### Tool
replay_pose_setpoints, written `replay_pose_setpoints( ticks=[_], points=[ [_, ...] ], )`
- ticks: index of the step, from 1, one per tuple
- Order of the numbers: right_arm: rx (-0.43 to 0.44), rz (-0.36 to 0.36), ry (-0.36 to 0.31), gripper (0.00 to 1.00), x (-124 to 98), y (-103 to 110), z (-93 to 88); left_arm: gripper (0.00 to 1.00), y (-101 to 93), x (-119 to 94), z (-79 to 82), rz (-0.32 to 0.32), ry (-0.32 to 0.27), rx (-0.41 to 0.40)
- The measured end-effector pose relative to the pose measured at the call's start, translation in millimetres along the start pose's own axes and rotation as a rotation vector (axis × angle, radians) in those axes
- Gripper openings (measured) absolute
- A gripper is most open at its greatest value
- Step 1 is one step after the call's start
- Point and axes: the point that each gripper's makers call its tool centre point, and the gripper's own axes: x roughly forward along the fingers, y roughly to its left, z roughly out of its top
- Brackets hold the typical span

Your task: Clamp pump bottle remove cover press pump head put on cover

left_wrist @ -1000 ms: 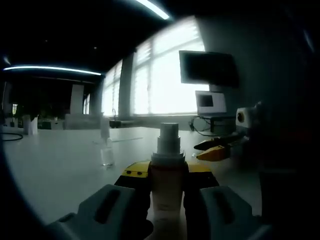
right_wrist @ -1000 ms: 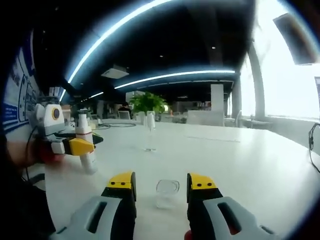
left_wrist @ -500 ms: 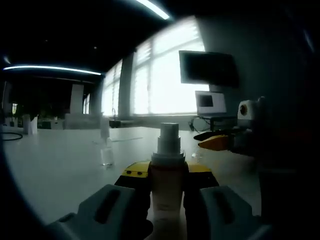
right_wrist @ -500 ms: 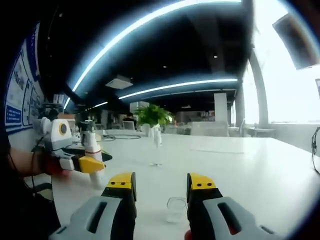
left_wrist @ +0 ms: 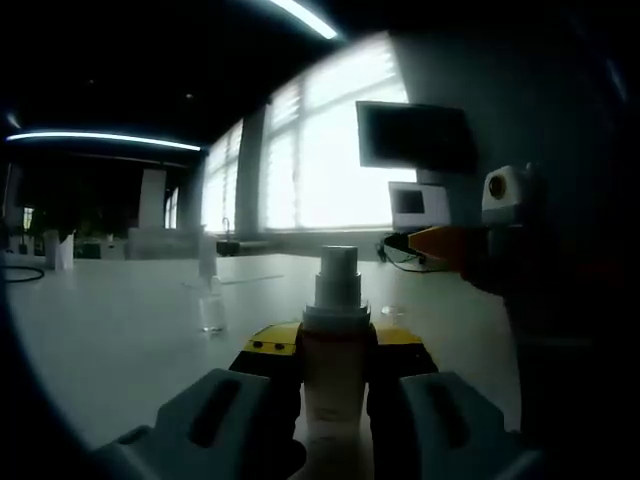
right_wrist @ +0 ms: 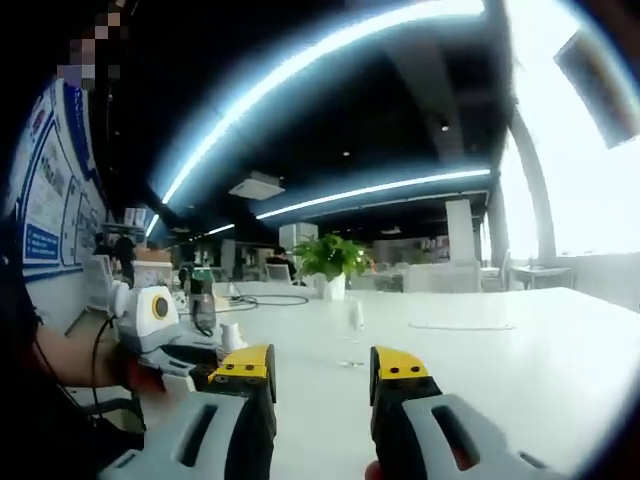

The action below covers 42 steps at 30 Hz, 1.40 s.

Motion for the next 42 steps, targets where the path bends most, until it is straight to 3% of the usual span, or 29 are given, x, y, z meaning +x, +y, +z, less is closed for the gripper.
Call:
replay_pose_setpoints(
  ticks=[7, 13, 18, 22, 42],
  points=[
    [0.006, 0.031, -0.003, 0.3, 7.5, 16.4, 1.8, 0.15, -5.9, 0.7, 0.3, -0.021, -0.001, 0.005],
    [-0.054, 0.091, 0.037, 0.26, 18.0, 23.2, 8.3, 0.15, -7.3, 0.7, 0.1, -0.028, -0.002, 0.01],
    [-0.031, 0.205, 0.09, 0.21, 27.8, 37.3, 17.9, 0.15, -7.0, 0.9, 0.2, -0.029, -0.002, 0.015],
    [-0.036, 0.24, 0.11, 0.2, 35.2, 42.0, 24.0, 0.15, -6.9, 0.6, 0.2, -0.028, -0.002, 0.015],
    [-0.233, 0.426, 0.324, 0.16, 46.3, 62.2, 32.1, 0.15, -9.2, 0.4, 0.3, -0.033, -0.003, 0.016]
  ],
)
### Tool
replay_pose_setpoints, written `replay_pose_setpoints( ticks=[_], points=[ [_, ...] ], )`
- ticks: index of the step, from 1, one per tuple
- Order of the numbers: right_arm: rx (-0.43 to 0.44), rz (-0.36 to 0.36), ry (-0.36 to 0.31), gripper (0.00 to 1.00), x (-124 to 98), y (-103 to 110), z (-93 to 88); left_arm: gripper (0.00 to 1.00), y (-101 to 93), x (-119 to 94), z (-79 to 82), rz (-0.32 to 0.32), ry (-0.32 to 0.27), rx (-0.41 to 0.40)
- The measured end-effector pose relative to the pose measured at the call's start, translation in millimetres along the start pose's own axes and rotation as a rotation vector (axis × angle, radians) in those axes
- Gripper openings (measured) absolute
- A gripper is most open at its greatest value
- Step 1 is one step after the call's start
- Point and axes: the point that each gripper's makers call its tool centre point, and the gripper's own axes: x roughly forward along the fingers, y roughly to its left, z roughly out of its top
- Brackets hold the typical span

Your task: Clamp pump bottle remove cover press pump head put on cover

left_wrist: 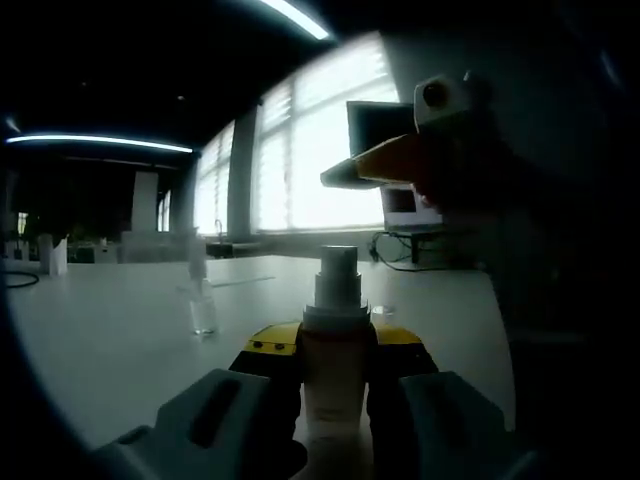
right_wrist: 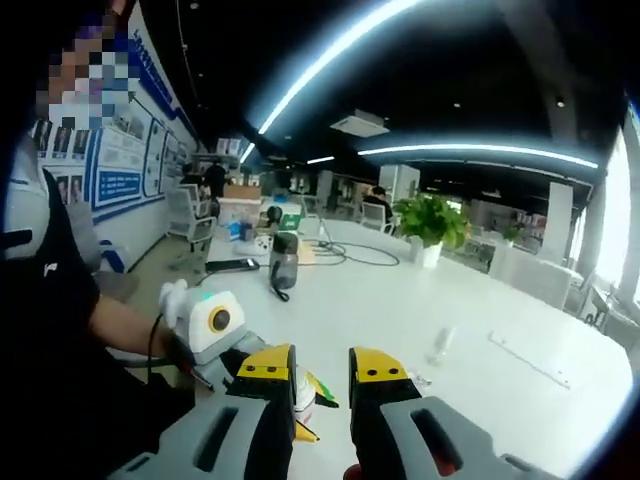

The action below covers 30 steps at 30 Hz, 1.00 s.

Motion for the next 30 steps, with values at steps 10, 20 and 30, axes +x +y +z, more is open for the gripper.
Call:
replay_pose_setpoints(
  ticks=[10, 20, 30],
  points=[
    [-0.134, 0.073, 0.127, 0.15, 4.9, 5.9, -5.2, 0.15, -0.6, 0.1, 0.2, -0.004, 0.0, 0.0],
    [-0.258, 0.165, 0.281, 0.15, 13.5, 10.5, -0.4, 0.15, -0.9, 0.2, 0.0, -0.008, -0.001, -0.002],
    [-0.354, 0.242, 0.416, 0.16, 18.7, 11.0, -7.0, 0.15, -0.9, 0.0, 0.2, -0.011, -0.001, 0.003]
  ],
)
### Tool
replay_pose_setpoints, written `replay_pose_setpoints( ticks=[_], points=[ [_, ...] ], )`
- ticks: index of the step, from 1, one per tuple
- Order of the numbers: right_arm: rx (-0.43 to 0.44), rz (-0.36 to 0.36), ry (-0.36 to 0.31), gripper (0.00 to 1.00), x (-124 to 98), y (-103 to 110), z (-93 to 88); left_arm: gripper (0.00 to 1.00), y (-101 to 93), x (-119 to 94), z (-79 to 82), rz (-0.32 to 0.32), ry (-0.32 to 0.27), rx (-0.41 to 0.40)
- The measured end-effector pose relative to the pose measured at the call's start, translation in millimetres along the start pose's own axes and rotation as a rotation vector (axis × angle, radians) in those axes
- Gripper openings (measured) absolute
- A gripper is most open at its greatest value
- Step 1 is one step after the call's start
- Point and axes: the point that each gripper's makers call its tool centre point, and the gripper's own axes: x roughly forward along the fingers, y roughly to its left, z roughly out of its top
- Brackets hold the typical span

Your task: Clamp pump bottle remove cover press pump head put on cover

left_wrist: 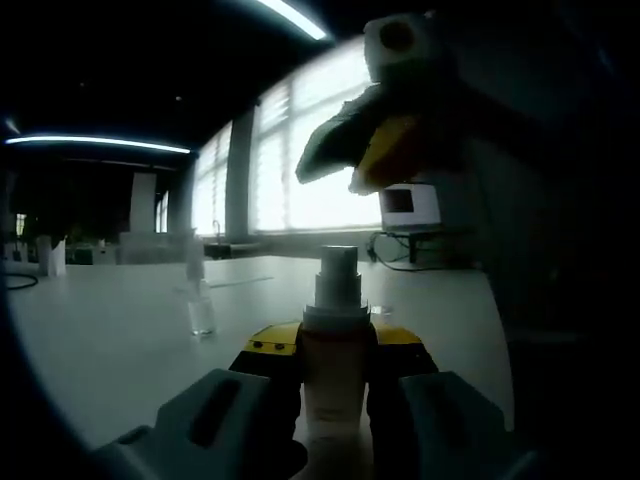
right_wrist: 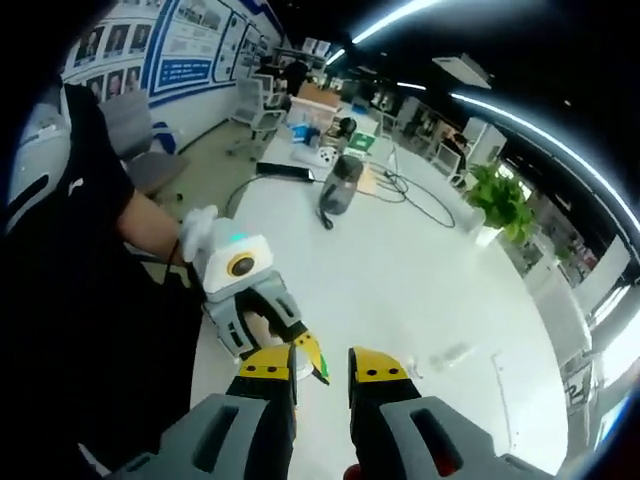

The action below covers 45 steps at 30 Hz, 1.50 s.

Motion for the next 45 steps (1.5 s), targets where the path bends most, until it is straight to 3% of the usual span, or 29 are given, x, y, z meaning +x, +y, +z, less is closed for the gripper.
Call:
replay_pose_setpoints(
  ticks=[10, 17, 24, 25, 32, 45],
  points=[
    [-0.072, 0.071, 0.123, 0.16, -0.3, -5.2, -4.4, 0.15, -0.8, -0.6, 0.1, -0.002, 0.0, -0.002],
    [-0.104, 0.13, 0.169, 0.15, -2.6, -12.4, 1.7, 0.15, -1.1, -1.0, -0.1, -0.005, 0.0, -0.004],
    [-0.204, 0.216, 0.261, 0.14, 2.2, -1.0, -1.8, 0.15, -1.9, -0.9, -0.3, -0.01, 0.0, -0.004],
    [-0.24, 0.255, 0.28, 0.13, 1.9, 5.2, -3.8, 0.15, -2.6, -0.8, -0.2, -0.013, 0.0, -0.005],
    [-0.288, 0.333, 0.301, 0.09, 7.8, 20.9, 0.6, 0.15, -4.5, -0.5, 0.4, -0.019, 0.0, -0.003],
    [-0.36, 0.401, 0.385, 0.04, 15.1, 22.9, -7.3, 0.15, -4.7, -0.2, 0.7, -0.023, 0.0, -0.006]
  ],
)
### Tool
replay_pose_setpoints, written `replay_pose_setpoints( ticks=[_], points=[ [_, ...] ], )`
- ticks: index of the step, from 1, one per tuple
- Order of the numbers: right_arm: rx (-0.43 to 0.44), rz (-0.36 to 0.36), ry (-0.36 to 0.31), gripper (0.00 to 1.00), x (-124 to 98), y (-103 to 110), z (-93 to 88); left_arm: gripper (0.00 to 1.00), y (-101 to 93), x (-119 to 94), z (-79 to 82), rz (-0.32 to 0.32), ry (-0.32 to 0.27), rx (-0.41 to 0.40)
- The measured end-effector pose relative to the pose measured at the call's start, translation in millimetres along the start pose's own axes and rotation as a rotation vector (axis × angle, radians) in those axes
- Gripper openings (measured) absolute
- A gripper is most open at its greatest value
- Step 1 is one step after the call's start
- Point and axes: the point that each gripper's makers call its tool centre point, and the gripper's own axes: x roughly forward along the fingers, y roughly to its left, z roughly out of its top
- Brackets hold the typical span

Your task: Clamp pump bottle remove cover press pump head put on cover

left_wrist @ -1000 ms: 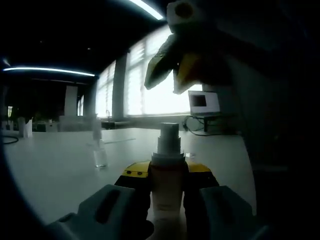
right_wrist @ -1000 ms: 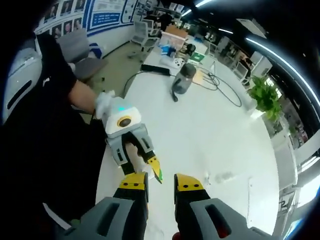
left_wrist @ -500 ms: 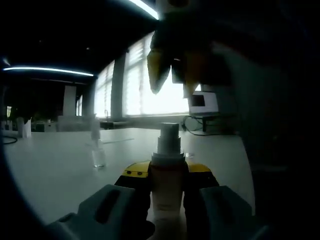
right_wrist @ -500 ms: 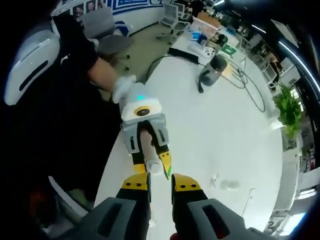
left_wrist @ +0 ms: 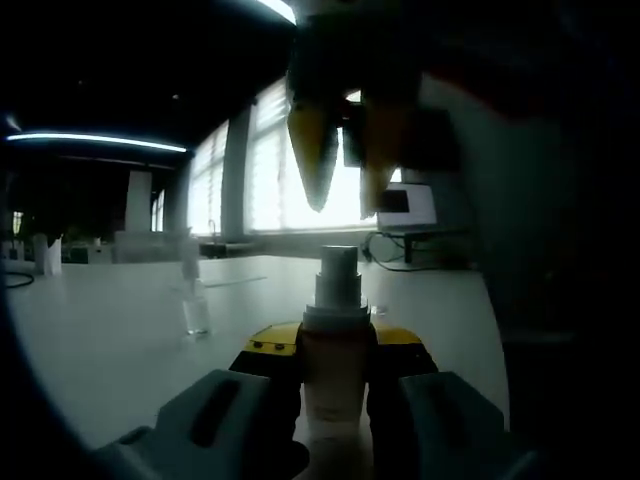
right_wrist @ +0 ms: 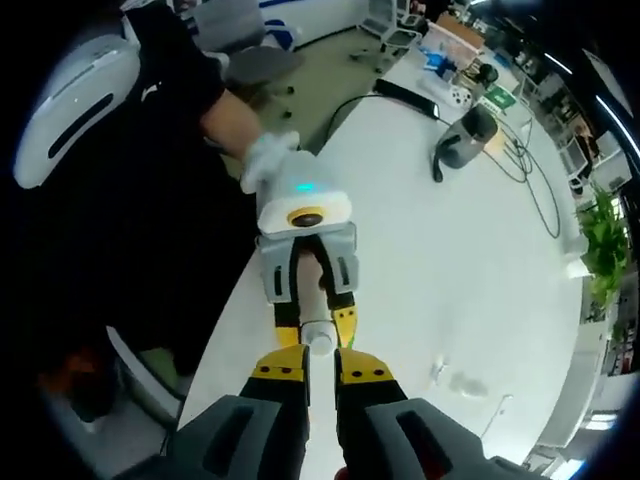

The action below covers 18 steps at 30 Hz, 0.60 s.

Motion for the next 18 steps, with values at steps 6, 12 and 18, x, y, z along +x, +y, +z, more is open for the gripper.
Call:
replay_pose_setpoints(
  ticks=[6, 12, 18],
  points=[
    [-0.01, 0.014, 0.007, 0.0, 4.7, 0.0, -0.7, 0.15, -0.1, -0.2, -0.2, -0.001, 0.0, -0.001],
    [-0.017, 0.024, 0.014, 0.0, 8.1, 1.0, -2.6, 0.15, 0.3, -0.2, -0.4, 0.0, 0.001, -0.003],
    [-0.025, 0.032, 0.023, 0.0, 10.7, 1.7, -3.7, 0.15, 0.5, -0.3, -0.4, 0.001, 0.001, -0.005]
  ],
)
